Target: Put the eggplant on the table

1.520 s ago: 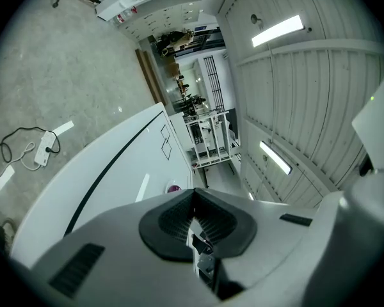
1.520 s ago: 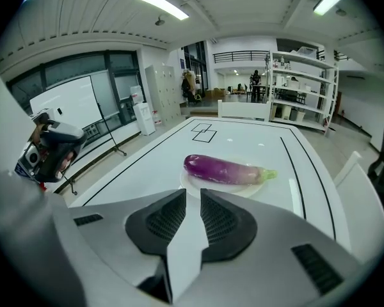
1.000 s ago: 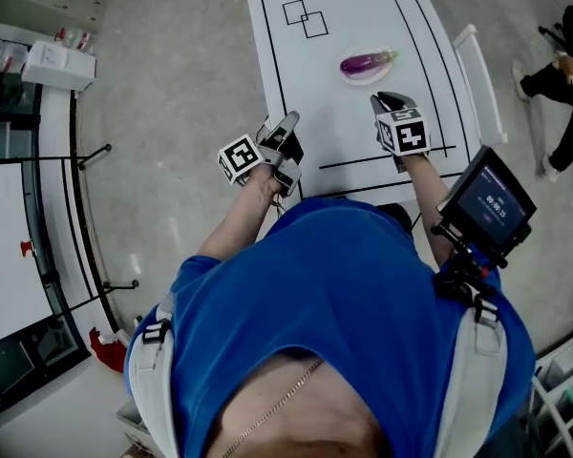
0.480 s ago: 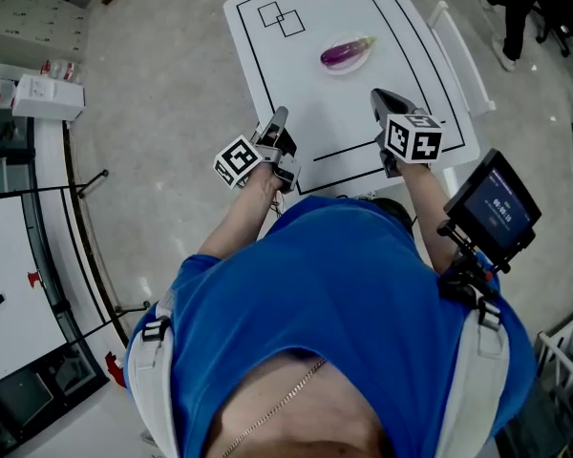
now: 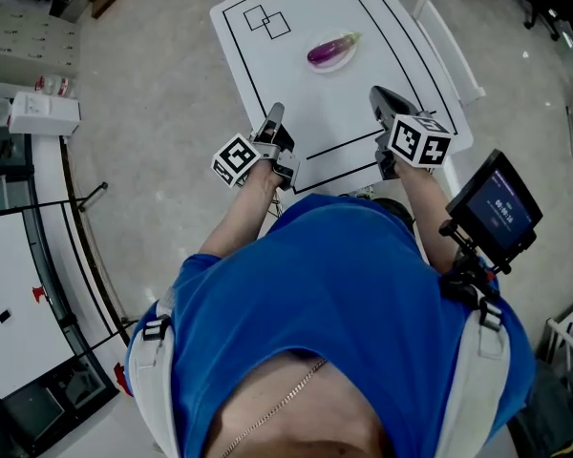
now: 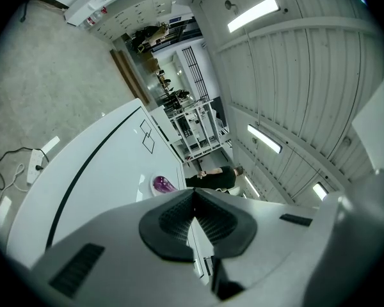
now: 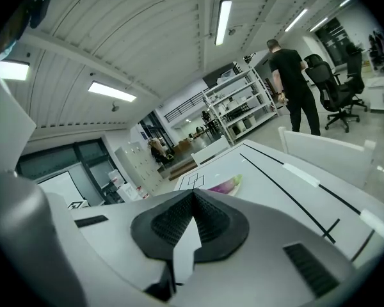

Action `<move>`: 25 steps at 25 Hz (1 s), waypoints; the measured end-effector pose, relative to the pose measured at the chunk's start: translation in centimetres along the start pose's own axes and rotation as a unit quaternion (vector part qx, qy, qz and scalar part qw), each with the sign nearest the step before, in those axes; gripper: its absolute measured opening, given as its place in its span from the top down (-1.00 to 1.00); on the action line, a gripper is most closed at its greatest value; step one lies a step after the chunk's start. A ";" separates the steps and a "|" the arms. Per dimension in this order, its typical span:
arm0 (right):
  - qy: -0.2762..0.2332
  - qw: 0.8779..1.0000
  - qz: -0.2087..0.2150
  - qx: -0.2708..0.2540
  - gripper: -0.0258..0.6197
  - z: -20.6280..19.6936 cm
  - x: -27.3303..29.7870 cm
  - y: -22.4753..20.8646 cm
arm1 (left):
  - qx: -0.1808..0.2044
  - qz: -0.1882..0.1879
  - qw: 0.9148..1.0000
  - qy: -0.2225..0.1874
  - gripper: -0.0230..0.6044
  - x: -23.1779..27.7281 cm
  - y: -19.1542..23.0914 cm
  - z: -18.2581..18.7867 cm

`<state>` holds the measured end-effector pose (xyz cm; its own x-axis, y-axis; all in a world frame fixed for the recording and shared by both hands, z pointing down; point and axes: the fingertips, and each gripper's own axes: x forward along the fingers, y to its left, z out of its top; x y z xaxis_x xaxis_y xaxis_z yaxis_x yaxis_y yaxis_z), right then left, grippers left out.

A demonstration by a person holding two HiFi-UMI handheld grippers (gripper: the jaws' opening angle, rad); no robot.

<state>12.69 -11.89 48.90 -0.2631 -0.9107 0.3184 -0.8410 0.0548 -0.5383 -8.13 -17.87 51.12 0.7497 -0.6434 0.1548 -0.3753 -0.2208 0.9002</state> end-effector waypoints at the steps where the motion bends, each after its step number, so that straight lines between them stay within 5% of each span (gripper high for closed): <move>1: -0.002 1.000 0.000 0.000 0.92 0.1 0.0 0.0 | 0.000 -0.001 1.000 0.000 0.90 0.1 0.0 0.0; 25: -0.001 1.000 0.006 -0.006 0.92 0.5 -0.1 1.0 | -0.001 0.005 1.000 0.005 0.90 -0.4 -0.2 0.0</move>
<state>12.08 -11.98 47.90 -0.2723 -0.9107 0.3105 -0.8434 0.0706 -0.5327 -8.34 -17.53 50.89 0.7509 -0.6386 0.1684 -0.3819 -0.2118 0.8996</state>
